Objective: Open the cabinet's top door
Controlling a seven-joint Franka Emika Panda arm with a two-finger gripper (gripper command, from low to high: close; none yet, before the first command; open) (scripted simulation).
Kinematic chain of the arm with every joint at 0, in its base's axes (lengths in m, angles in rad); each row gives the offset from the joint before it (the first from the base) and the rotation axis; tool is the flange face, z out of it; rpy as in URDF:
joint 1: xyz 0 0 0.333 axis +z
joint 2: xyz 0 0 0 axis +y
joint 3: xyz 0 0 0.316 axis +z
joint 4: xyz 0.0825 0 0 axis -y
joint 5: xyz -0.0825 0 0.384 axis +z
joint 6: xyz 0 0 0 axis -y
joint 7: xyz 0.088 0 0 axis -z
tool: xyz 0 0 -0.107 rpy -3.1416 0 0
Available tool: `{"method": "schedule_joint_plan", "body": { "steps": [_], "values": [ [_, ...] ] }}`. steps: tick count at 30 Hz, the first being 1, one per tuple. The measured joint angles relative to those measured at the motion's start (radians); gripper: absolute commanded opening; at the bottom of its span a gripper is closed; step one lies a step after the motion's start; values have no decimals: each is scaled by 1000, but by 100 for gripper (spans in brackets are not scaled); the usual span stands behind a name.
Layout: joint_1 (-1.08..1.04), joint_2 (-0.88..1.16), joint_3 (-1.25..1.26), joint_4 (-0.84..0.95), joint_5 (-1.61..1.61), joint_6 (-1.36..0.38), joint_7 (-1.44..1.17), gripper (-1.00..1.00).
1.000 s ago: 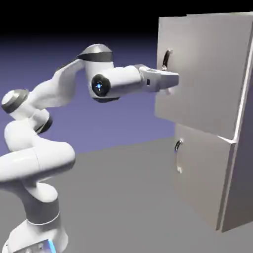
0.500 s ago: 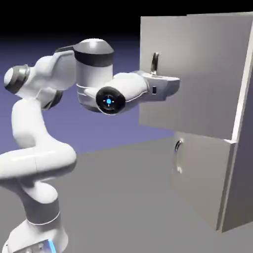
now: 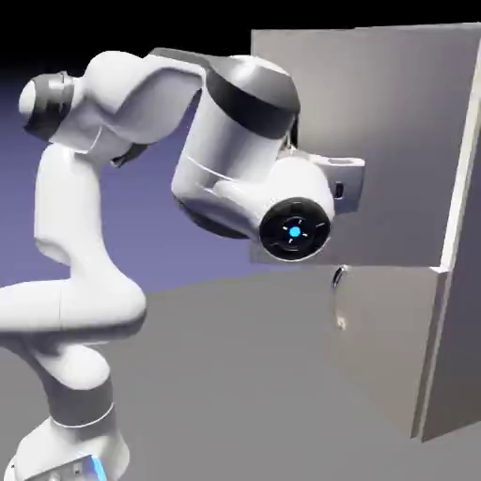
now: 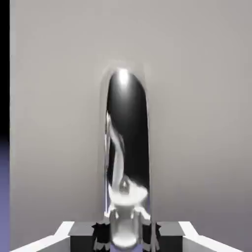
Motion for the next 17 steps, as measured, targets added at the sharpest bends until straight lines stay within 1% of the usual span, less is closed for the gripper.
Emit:
{"method": "schedule_joint_plan", "body": {
  "steps": [8,16,17],
  "values": [
    [-44,290,105,234,-211,-5,-65,-100],
    [-1,580,178,457,-383,22,-27,-100],
    [5,604,183,476,-396,24,-20,100]
  ]
}}
